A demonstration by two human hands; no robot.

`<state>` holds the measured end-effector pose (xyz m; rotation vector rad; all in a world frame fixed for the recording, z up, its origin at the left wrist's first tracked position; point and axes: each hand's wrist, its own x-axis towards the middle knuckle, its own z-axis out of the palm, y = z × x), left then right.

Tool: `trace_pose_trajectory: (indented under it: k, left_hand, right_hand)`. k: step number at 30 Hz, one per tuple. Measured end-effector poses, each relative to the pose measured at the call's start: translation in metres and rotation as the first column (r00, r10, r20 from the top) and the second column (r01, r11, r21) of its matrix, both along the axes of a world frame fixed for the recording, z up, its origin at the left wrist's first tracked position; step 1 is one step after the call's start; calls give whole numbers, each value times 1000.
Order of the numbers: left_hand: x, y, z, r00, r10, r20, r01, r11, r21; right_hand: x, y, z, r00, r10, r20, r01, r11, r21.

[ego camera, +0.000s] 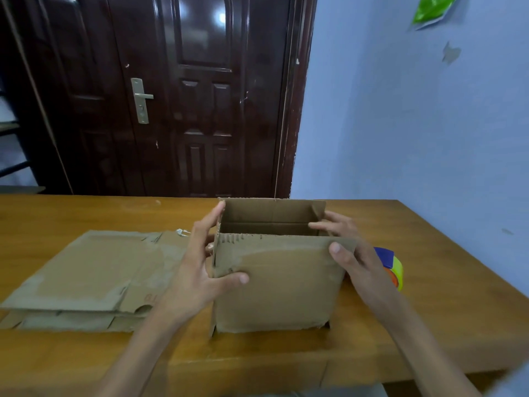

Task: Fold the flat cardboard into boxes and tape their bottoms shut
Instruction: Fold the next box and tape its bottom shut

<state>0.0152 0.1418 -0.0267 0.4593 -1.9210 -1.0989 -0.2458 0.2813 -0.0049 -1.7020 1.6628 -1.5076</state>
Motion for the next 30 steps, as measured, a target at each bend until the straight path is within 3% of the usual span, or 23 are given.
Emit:
trace_pose_trajectory:
  k: [4, 10, 15, 18, 23, 27, 30]
  left_hand:
    - [0, -1, 0, 1000, -15, 17, 16, 999, -44]
    - [0, -3, 2, 996, -1, 89, 10, 995, -95]
    - [-6, -1, 6, 997, 41, 62, -38, 998, -55]
    - [-11, -1, 2, 999, 40, 17, -40, 999, -9]
    - [-13, -5, -2, 997, 61, 56, -59, 998, -29]
    - [-9, -2, -13, 994, 76, 82, -74, 997, -31]
    - [-7, 5, -19, 999, 9, 33, -11, 998, 59]
  right_hand:
    - [8, -3, -3, 1000, -5, -3, 5, 1000, 29]
    - [9, 1, -13, 993, -18, 117, 10, 998, 65]
    - [16, 14, -12, 988, -34, 153, 44, 997, -57]
    - [25, 17, 2, 987, 62, 147, -41, 989, -143]
    - [20, 18, 8, 939, 251, 237, -231, 967, -110]
    - [21, 15, 8, 940, 211, 269, -194, 977, -91]
    - [25, 13, 5, 988, 63, 138, -52, 995, -82]
